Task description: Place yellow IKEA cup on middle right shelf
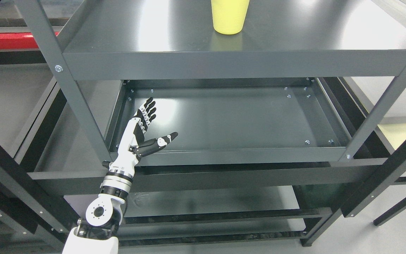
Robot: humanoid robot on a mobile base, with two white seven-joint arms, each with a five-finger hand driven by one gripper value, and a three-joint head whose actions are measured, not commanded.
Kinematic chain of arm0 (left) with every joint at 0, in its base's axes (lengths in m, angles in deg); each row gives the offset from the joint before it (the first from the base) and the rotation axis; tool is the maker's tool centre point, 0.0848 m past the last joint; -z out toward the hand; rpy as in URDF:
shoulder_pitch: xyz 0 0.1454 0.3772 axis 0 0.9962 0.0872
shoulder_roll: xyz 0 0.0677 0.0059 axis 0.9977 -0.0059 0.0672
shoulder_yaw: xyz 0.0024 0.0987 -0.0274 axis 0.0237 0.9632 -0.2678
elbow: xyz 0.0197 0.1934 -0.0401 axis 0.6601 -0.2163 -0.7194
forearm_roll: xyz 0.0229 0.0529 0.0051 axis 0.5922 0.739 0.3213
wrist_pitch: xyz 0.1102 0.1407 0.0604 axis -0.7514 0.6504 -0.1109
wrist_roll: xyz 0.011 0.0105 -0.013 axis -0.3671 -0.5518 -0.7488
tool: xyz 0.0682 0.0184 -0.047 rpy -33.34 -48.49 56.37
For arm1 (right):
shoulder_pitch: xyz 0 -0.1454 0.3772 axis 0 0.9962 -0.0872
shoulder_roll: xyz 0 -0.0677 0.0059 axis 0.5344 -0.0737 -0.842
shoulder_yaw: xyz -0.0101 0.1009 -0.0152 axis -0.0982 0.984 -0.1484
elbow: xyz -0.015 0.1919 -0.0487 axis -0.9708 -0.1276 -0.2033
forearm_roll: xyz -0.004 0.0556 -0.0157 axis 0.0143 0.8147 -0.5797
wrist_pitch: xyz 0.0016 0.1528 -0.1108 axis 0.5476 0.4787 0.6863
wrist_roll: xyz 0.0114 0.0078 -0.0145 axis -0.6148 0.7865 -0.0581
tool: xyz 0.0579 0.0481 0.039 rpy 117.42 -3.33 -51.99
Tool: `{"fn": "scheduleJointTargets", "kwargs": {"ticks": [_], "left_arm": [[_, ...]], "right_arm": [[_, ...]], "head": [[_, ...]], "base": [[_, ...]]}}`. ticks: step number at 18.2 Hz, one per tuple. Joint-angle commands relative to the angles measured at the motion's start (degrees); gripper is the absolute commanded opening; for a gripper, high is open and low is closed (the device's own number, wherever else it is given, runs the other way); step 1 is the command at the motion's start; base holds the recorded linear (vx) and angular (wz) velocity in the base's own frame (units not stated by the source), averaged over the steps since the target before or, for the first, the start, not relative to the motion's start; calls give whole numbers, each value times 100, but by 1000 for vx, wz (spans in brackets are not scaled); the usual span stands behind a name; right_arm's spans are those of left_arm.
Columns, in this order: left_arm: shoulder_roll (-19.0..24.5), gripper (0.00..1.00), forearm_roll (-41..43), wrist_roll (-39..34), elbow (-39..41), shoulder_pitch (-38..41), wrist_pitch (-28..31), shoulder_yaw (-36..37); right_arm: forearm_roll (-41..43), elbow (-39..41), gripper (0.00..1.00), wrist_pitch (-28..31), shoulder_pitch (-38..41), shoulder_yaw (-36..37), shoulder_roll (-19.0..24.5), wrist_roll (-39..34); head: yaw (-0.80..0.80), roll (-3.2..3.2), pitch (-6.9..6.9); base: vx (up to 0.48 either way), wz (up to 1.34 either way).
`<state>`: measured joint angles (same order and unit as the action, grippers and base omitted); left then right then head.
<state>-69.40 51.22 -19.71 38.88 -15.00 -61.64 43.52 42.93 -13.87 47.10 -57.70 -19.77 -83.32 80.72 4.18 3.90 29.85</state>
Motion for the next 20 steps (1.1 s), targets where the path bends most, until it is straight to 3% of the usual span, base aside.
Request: {"fn": "scheduleJointTargets", "kwargs": {"ticks": [1, 20], "left_arm": [[98, 99, 2, -84, 388, -29, -26, 922], [98, 99, -7, -75, 388, 76, -44, 676]], "right_arm": [[141, 0, 99, -1, 79, -97, -100, -5], [141, 0, 99, -1, 79, -97, -100, -5]], "head": [[0, 0, 0], [0, 0, 0]], "base": [[0, 0], [0, 0]]}}
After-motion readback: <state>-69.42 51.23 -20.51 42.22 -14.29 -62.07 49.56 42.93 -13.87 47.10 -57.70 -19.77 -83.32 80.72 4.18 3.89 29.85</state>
